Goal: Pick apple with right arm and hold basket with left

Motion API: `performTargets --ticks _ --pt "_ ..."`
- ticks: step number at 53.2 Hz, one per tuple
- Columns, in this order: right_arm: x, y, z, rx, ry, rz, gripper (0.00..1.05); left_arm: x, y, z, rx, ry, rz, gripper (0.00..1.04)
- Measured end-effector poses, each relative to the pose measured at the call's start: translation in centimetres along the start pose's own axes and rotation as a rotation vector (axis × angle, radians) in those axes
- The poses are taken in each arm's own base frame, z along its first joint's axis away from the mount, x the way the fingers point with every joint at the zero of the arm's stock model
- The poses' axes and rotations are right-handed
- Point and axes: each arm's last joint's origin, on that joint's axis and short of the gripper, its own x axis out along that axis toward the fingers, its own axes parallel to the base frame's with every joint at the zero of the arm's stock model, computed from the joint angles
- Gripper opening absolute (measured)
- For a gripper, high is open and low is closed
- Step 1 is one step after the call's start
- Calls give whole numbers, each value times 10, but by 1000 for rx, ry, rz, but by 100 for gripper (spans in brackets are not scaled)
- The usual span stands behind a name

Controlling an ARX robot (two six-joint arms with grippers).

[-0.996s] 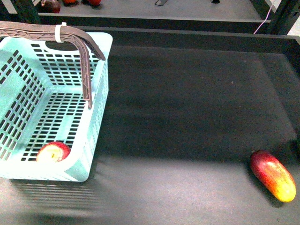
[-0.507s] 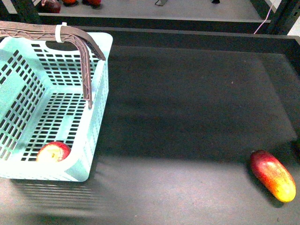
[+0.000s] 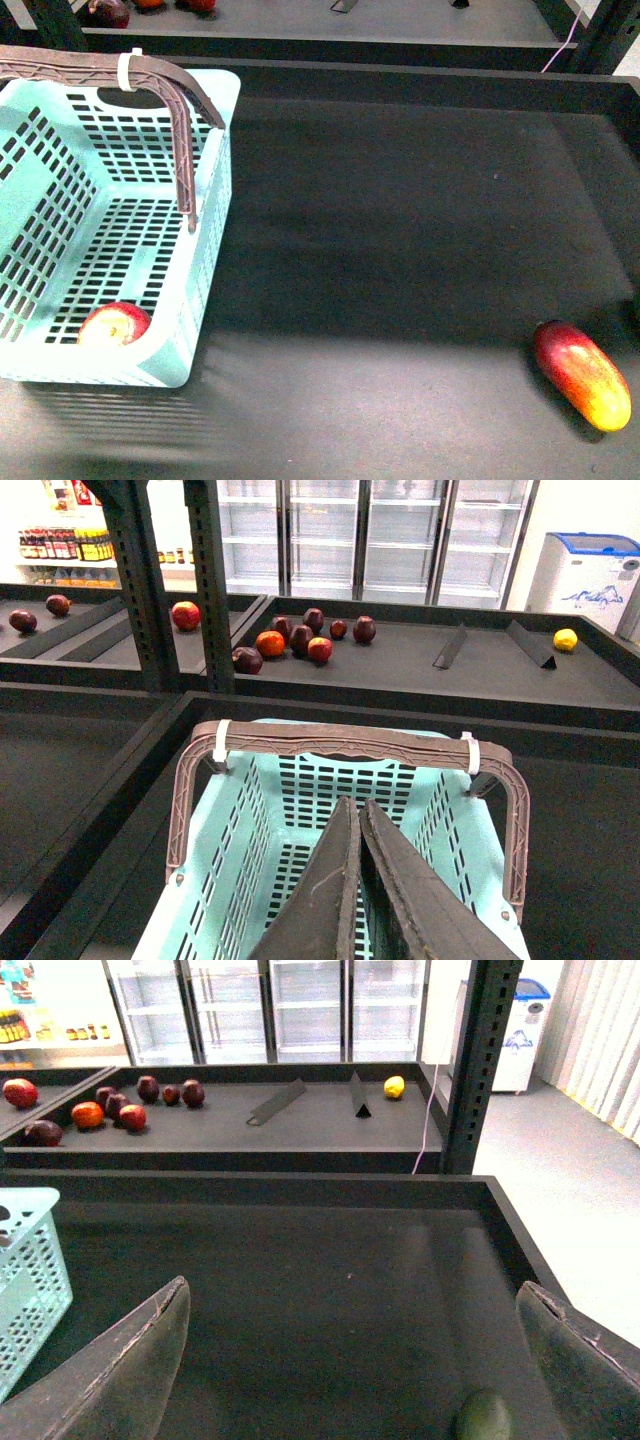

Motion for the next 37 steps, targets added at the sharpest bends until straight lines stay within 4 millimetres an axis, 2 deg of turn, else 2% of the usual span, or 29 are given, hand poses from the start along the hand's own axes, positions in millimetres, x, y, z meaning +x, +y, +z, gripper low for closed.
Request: performTargets --ticks 29,37 --pt "0 0 0 0 0 0 96 -12 0 0 0 -1 0 3" --pt "0 0 0 0 0 0 96 -23 0 -3 0 8 0 3"
